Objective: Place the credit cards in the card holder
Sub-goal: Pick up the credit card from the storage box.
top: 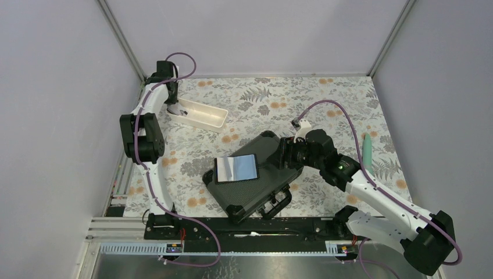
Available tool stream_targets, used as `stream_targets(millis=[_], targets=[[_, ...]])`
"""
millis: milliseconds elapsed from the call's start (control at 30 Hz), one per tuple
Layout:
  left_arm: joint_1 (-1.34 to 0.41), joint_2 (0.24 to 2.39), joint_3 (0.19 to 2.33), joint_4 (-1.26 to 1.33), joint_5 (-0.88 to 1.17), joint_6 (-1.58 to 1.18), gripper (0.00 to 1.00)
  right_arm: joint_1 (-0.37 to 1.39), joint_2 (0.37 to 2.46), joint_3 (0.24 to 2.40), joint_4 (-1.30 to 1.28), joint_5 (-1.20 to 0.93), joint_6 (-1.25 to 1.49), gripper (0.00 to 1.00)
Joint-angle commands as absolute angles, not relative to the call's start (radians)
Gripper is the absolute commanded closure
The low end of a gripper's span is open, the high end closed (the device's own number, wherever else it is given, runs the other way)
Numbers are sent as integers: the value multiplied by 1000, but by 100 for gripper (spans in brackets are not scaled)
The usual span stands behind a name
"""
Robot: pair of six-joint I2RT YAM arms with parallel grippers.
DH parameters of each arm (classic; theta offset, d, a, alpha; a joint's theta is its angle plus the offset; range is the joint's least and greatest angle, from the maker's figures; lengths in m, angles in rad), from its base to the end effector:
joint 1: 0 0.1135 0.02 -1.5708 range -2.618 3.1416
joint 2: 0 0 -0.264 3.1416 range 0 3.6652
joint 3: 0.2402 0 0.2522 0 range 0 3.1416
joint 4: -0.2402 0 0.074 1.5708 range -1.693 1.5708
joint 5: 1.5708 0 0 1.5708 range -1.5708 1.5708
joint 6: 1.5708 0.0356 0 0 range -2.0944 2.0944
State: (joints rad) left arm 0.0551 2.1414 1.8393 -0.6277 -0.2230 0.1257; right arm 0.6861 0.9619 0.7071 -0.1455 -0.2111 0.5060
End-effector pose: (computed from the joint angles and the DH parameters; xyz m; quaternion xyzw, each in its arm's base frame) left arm 0.4782 0.0343 0.2329 -0.0017 0.9438 0.1334 0.3023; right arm 0.1666 0.1460 0.2840 -0.1325 0.8203 0.3811 0.4053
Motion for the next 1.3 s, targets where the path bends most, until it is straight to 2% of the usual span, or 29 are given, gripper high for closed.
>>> stream_targets(millis=[0,433,700,1033,1167,1267], targets=[[57,2068,1842,-604,-217,117,84,684,941,701,-142,-214,512,33],[57,2025,1829,-709,-111,33,100,684,909,691,-156,-214,509,33],[57,1921,1768,-701,-63,-58,100,684,868,678,-176,-207,508,33],[54,1631,1577,-516,-68,-137,100,683,782,692,-221,-130,520,31],[54,1522,1525,-485,19,-193,100,684,782,696,-210,-142,531,30],[45,1437,1479,-485,185,-253,100,683,791,692,-182,-191,532,29]])
